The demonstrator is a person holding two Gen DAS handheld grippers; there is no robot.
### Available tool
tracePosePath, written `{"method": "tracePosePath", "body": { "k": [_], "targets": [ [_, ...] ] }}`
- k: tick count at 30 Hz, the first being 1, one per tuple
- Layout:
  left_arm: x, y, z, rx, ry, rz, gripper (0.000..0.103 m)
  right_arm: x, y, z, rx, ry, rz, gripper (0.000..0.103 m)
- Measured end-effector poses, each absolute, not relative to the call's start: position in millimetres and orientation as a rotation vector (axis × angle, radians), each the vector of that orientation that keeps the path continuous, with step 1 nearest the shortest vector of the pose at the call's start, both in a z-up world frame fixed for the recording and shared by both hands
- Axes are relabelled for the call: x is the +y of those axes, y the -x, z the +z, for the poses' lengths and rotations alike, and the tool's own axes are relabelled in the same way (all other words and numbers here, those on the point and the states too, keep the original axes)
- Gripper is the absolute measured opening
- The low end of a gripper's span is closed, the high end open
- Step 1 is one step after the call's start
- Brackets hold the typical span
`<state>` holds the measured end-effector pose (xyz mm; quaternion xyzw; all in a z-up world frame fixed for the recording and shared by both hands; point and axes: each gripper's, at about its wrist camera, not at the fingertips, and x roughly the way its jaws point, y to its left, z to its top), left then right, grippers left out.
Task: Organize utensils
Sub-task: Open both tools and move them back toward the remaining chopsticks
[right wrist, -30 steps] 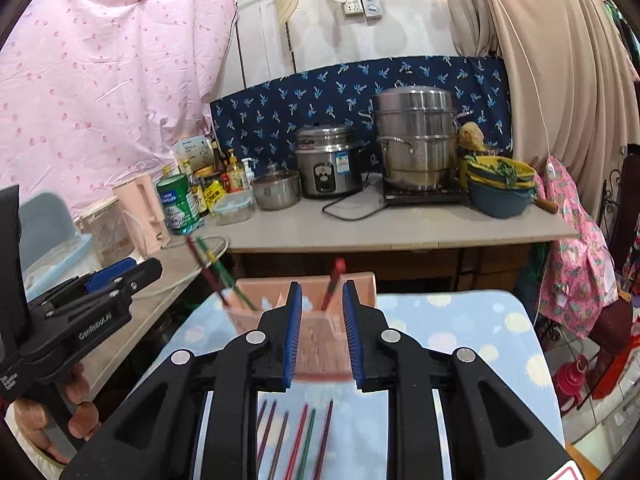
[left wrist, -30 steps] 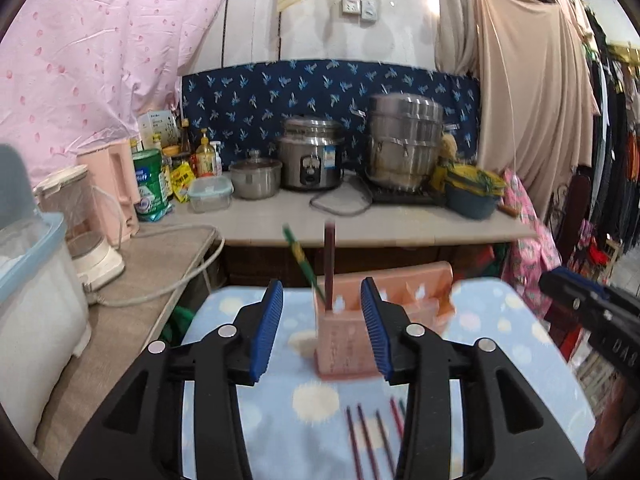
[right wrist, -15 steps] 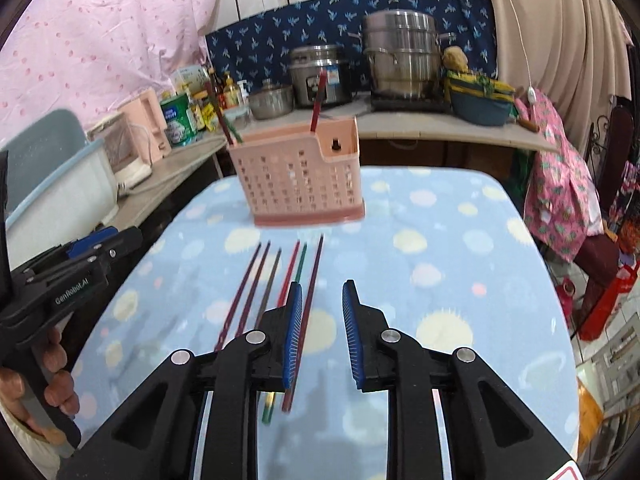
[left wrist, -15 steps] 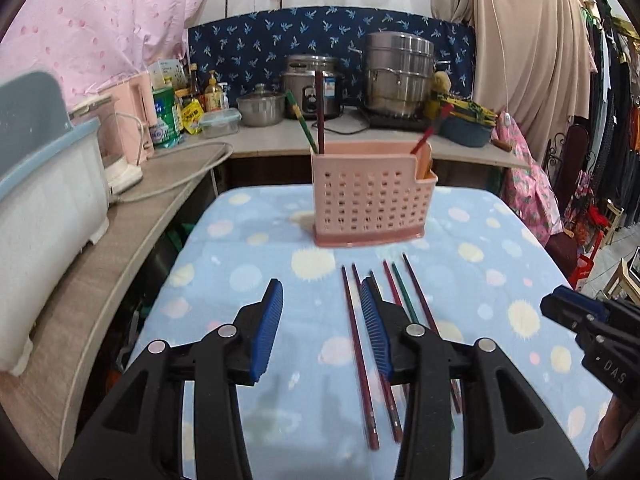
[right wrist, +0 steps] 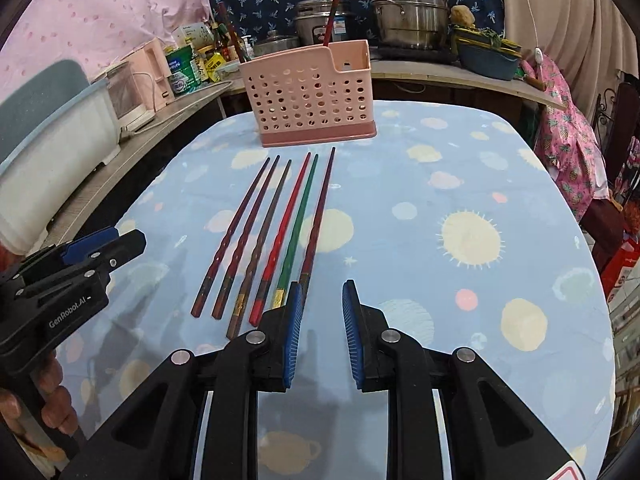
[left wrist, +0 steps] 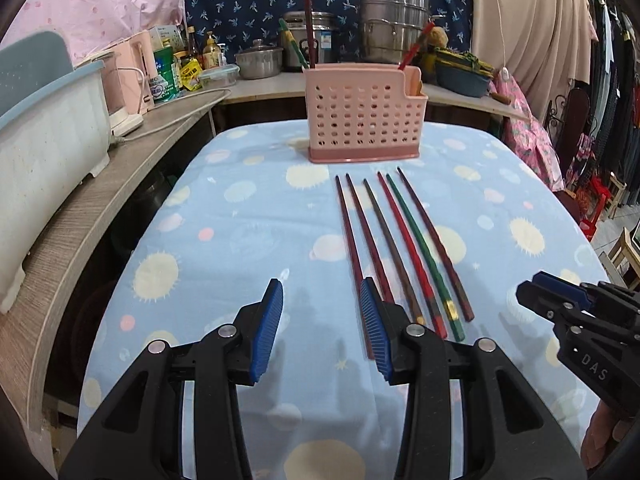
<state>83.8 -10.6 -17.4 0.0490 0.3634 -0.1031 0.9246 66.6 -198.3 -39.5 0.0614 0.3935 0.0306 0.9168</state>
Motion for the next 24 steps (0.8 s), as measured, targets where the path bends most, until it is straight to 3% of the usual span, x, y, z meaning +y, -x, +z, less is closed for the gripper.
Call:
{"method": "tracePosePath", "body": {
  "k": [19,24],
  "targets": [
    [-4.6,-83.8,-41.0,0.802,-0.093,-0.203,0.039,-176.2,-95.4,-71.4,0.864,-0.094,0.061,0.020],
    [-3.5,-84.5,-42.5,0.806,-0.093,-0.199,0.045,-174.7,-100.4,-75.7,0.878,-0.085,0.059,0.019]
  ]
}}
